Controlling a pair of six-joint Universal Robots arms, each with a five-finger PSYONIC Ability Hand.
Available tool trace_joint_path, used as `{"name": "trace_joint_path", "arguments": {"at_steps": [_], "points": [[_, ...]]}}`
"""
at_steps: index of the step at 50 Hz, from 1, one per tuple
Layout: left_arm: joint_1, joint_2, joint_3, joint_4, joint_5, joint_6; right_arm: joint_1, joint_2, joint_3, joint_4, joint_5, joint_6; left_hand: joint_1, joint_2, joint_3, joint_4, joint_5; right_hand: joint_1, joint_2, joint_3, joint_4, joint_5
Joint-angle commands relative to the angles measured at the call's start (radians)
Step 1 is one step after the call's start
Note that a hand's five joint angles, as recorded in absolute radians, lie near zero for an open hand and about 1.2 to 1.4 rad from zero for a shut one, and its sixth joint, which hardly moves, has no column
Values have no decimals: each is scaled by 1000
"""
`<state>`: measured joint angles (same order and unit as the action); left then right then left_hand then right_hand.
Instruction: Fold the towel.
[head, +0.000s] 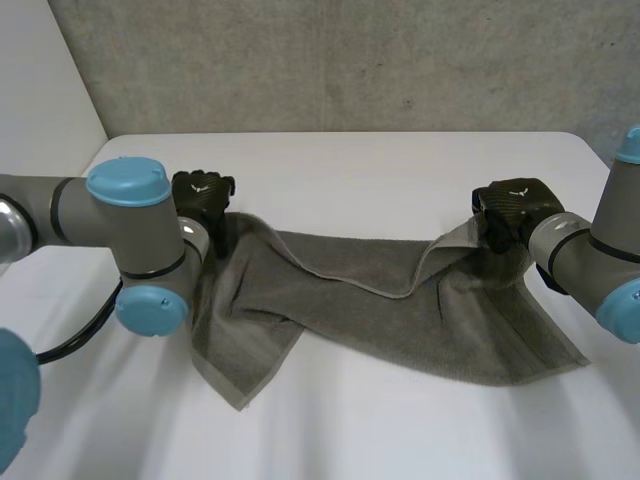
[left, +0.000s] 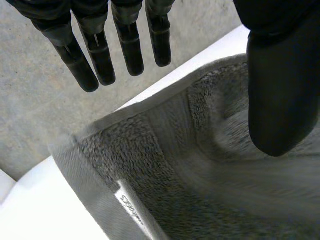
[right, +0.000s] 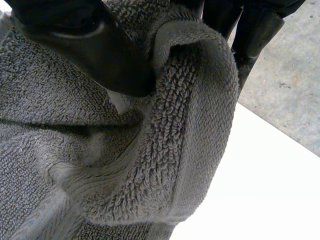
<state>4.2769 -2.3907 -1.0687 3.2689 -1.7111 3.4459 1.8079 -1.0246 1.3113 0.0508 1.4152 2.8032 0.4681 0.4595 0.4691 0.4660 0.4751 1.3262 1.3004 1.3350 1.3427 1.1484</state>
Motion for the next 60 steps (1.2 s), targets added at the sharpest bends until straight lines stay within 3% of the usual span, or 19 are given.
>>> {"name": "trace_joint_path", "arguments": {"at_steps": [1,2,4,5,7,8,10,13,19,25,27,33,35,36,38,46,52,60], "points": [[20,-138,166,-5,16,120,2,0,-4,0,-1,-34,88,97,87,90,-94,70,96,61,54,73],[20,-139,167,-5,16,121,2,0,-4,0,-1,-34,89,98,88,91,-93,70,96,61,54,73],[41,-218,286,-40,18,145,2,3,-12,0,1,-34,579,588,578,581,397,70,96,61,54,73],[41,-219,286,-40,18,145,2,3,-12,0,1,-34,582,591,581,584,401,70,96,61,54,73],[52,-307,441,-144,53,145,1,9,-20,-2,-1,-37,869,877,868,871,687,70,96,61,54,73],[52,-308,441,-144,53,145,1,9,-20,-2,-1,-37,870,878,869,872,688,70,96,61,54,73],[60,-402,628,-279,102,138,1,12,-36,-2,1,-47,928,937,927,930,747,70,96,61,54,73],[67,-456,813,-395,105,104,-2,11,-62,-3,-1,-53,928,937,927,930,747,70,96,61,54,73],[77,-479,1061,-482,104,-17,-1,0,-106,-11,-2,-48,928,937,927,930,747,70,96,61,54,73],[77,-462,1339,-474,107,-65,8,-45,-132,-259,-2,-2,928,937,927,930,747,70,96,61,54,73],[73,-418,1424,-457,99,-79,4,-113,-133,-452,5,33,928,937,927,930,747,70,96,61,54,73],[69,-315,1455,-460,84,-169,-2,-189,-139,-583,7,104,928,937,927,930,747,70,96,61,54,73],[73,-272,1451,-482,79,-278,-4,-193,-148,-542,-1,119,928,937,927,930,747,70,96,61,54,73],[73,-272,1451,-482,79,-278,-4,-193,-149,-542,-1,119,928,937,927,930,747,70,96,61,54,73],[72,-266,1446,-581,85,-333,-6,-186,-149,-446,-10,118,928,937,927,930,747,70,96,61,54,73],[29,-344,1435,-821,79,-332,8,-134,-123,-209,-30,50,928,937,927,930,747,70,96,61,54,73],[18,-337,1339,-838,61,-321,28,-121,-73,-177,-19,-33,928,937,927,930,747,70,96,61,54,73],[-9,-219,1086,-874,-51,-320,50,-115,-46,-177,-13,-59,928,937,927,930,747,70,96,61,54,73]]}}
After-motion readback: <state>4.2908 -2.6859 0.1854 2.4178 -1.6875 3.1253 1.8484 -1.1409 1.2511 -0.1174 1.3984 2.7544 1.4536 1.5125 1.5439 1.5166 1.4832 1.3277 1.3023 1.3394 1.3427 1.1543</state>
